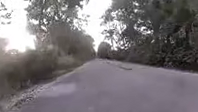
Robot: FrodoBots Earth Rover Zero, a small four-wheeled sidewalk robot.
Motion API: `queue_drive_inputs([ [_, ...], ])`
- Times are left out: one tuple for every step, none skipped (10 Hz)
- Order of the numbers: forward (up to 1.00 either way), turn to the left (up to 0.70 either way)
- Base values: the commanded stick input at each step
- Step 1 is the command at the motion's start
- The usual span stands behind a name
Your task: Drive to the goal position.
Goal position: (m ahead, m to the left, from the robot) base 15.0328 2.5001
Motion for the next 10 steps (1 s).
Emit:
queue_drive_inputs([
  [0.70,0.01],
  [0.70,0.01],
  [0.70,0.01],
  [0.70,0.01],
  [0.70,0.01],
  [0.70,0.01],
  [0.70,0.01],
  [0.70,0.01],
  [0.70,0.01],
  [0.70,0.01],
])
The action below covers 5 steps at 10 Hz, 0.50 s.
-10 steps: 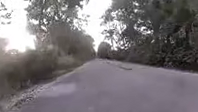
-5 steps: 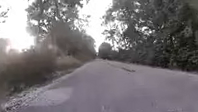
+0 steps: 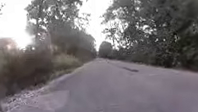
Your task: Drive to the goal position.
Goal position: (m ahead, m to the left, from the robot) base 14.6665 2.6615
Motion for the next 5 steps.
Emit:
queue_drive_inputs([
  [0.70,0.01],
  [0.70,0.01],
  [0.70,0.01],
  [0.70,0.01],
  [0.70,0.01],
])
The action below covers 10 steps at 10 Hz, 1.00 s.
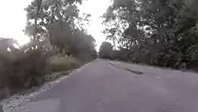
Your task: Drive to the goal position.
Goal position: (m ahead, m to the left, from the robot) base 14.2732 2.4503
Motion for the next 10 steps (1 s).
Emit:
queue_drive_inputs([
  [0.70,0.01],
  [0.70,0.01],
  [0.70,0.01],
  [0.70,0.01],
  [0.70,0.01],
  [0.70,0.01],
  [0.70,0.01],
  [0.70,0.01],
  [0.70,0.01],
  [0.70,0.01],
])
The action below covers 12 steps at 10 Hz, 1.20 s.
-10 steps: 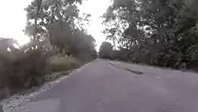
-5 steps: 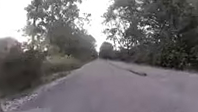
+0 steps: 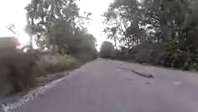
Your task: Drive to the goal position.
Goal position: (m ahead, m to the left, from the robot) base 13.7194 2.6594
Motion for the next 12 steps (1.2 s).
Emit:
queue_drive_inputs([
  [0.70,0.01],
  [0.70,0.01],
  [0.70,0.01],
  [0.70,0.01],
  [0.70,0.01],
  [0.70,0.01],
  [0.70,0.01],
  [0.70,0.01],
  [0.70,0.01],
  [0.70,0.01],
  [0.70,0.01],
  [0.70,0.01],
])
